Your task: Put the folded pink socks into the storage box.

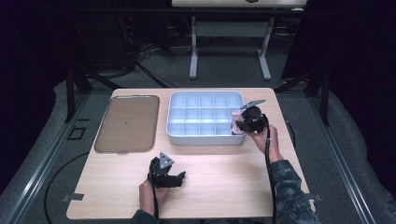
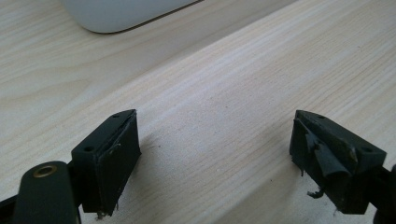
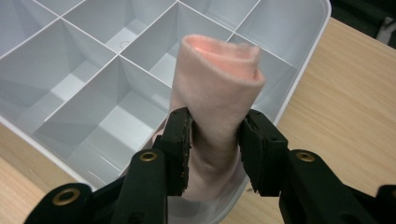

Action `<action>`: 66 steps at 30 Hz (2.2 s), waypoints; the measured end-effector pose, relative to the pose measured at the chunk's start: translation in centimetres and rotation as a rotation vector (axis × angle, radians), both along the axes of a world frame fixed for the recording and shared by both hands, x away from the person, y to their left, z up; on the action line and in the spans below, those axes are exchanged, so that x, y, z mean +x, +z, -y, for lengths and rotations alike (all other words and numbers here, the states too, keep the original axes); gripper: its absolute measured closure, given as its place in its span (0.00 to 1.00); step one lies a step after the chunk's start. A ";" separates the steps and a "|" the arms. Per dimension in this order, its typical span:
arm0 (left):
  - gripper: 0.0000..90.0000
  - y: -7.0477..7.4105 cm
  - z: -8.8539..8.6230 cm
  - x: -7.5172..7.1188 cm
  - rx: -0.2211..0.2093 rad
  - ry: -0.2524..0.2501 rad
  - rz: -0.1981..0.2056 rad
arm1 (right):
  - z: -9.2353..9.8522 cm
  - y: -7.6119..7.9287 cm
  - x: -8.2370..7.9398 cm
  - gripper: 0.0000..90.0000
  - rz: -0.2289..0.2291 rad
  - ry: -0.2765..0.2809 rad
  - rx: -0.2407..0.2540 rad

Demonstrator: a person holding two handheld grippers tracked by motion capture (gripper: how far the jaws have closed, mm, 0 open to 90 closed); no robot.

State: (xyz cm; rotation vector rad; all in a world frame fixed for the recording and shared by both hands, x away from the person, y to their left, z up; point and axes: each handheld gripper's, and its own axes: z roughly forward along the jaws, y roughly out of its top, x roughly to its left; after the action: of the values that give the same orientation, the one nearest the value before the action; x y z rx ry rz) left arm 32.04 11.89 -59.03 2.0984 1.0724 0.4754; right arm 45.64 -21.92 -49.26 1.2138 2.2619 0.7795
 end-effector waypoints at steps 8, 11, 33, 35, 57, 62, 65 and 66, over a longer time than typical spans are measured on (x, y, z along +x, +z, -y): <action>0.18 0.0 0.0 0.0 0.000 0.000 0.000 | 0.5 1.3 -1.3 0.64 0.019 0.001 0.057; 0.18 0.0 0.0 0.0 0.000 0.000 0.000 | 0.7 1.9 -1.9 0.66 0.039 -0.007 0.080; 0.18 0.0 0.0 0.0 0.000 0.000 0.000 | -0.2 -0.9 0.5 0.88 -0.069 -0.029 0.061; 0.18 0.0 0.0 0.0 0.000 -0.001 0.000 | -0.1 -0.8 0.4 0.87 -0.067 -0.025 0.071; 0.18 0.0 0.0 0.0 0.000 0.000 0.000 | 1.6 3.7 -7.1 0.24 0.024 0.058 0.183; 0.18 0.0 0.0 0.0 0.000 0.000 0.000 | 1.7 3.1 -9.3 0.17 0.050 0.076 0.156; 0.18 0.0 0.0 0.0 0.003 -0.002 0.001 | 2.0 2.2 -10.5 0.13 0.062 0.078 0.143; 0.18 0.0 0.0 0.0 0.000 0.000 0.000 | 2.2 1.9 -10.9 0.12 0.064 0.082 0.137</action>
State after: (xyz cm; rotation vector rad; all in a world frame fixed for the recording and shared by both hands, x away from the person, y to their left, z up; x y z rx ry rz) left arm 32.03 11.88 -59.03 2.0983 1.0725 0.4758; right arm 34.71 -24.07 -47.40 1.1448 2.2489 1.0044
